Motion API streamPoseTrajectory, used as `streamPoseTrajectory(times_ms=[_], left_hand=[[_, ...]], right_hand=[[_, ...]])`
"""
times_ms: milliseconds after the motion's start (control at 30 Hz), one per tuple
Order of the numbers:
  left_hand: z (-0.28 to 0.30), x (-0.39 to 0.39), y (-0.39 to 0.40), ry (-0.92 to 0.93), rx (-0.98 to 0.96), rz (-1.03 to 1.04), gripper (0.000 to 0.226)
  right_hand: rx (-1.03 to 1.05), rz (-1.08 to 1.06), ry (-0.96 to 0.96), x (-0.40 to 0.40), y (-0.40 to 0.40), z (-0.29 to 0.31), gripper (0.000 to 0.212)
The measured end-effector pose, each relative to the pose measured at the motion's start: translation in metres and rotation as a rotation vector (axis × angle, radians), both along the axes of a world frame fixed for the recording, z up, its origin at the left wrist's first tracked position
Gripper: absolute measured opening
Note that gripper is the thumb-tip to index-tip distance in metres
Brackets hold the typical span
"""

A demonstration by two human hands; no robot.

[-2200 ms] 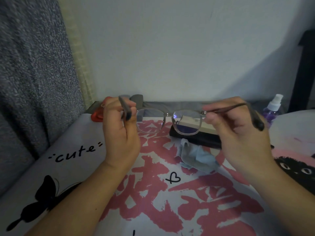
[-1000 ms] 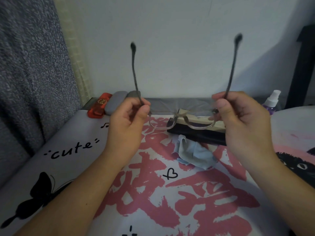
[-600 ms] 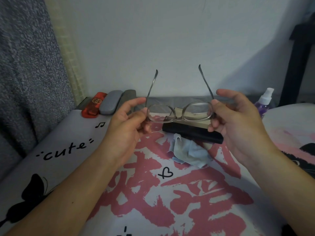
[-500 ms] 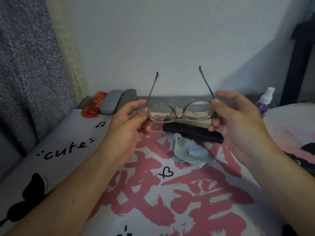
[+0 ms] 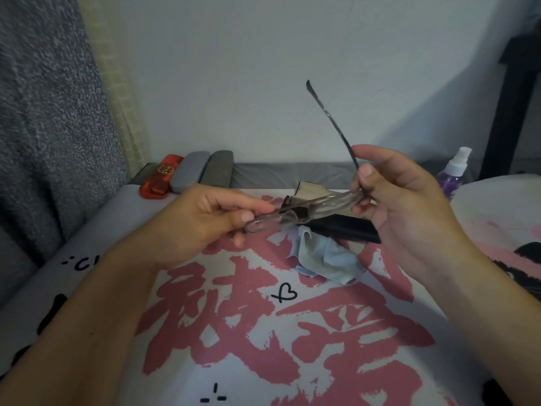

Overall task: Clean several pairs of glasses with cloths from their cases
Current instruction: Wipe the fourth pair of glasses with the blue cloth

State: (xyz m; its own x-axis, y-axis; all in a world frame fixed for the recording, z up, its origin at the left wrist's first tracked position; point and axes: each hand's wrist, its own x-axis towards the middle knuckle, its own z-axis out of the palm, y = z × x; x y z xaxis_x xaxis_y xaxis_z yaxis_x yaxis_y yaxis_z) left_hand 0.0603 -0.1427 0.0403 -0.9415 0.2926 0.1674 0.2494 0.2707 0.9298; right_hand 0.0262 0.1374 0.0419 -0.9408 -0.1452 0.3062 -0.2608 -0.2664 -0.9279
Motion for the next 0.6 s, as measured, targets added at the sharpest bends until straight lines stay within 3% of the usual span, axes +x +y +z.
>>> streamPoseTrajectory(times_ms=[200,300,433,600], left_hand=[[0.0,-0.002,-0.013,-0.085,0.059,0.008,0.052],[-0.002,-0.005,-0.011,-0.07,0.095,0.088,0.021],[-0.002,-0.006,-0.006,0.032,0.093,0.184,0.018],[0.001,-0.002,0.0,0.171,-0.02,0.191,0.023]], right_hand=[[0.037,0.096,-0.012,-0.001,0.001,-0.003,0.027],[0.37,0.101,0.04,-0.002,0.006,-0.001,0.023],[0.804,0.306,0.03,0.003,0.005,-0.002,0.022],[0.8,0.319,-0.023,0.014,-0.007,0.001,0.018]])
